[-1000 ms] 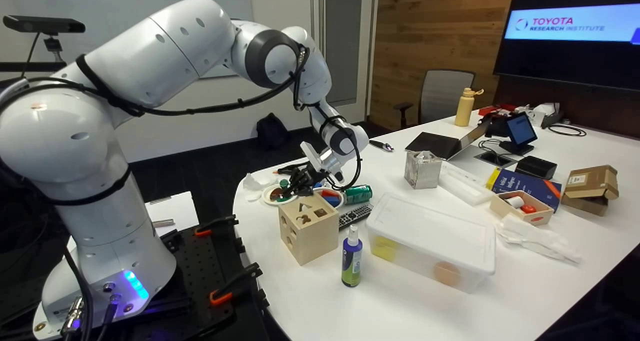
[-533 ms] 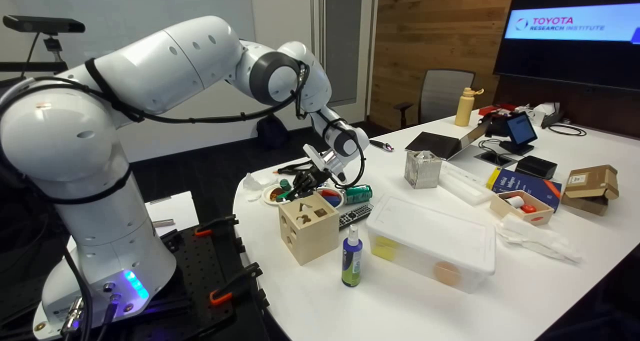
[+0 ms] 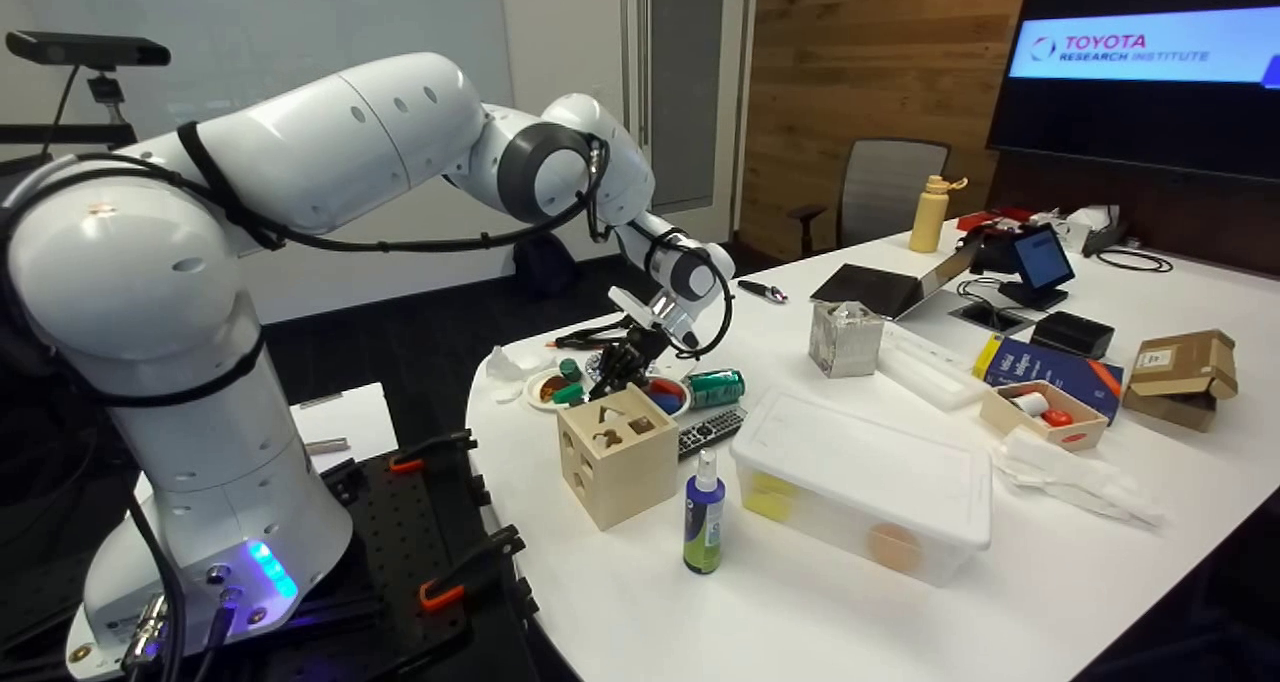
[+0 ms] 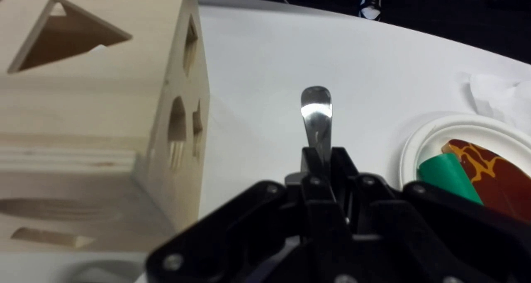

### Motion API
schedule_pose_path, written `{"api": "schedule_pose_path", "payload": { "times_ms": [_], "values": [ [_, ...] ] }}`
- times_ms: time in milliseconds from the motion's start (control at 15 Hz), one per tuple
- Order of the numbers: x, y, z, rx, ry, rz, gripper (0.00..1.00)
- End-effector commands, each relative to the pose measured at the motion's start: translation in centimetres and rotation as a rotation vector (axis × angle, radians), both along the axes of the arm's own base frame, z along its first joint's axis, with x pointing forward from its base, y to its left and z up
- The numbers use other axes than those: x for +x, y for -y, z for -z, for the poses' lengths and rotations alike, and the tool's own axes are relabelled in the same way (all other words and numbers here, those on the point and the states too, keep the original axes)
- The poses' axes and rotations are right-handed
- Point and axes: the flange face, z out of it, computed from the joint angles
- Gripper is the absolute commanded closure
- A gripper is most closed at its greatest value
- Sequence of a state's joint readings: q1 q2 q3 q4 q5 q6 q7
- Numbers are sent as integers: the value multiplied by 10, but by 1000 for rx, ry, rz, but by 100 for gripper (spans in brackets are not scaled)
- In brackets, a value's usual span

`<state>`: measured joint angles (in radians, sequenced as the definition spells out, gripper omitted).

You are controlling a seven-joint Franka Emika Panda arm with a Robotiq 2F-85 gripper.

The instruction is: Use the spoon to stir the contents in the mug

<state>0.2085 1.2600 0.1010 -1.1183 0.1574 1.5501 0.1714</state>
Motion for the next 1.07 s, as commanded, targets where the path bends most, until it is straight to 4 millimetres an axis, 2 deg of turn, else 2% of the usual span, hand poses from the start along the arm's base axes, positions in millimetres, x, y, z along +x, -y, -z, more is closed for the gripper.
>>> {"api": "schedule_pose_path", "payload": {
  "times_ms": [0,267,600,800,1000],
  "values": [
    [9,-1,-2,-106,10,3,97],
    [11,-3,-8,-163,9,11,97],
    [-8,-10,-13,-140,-160,-1,97],
    [-20,-12,-9,-110,-259,-16,97],
    [-24,-19,3,-97,-275,-37,97]
  ]
}}
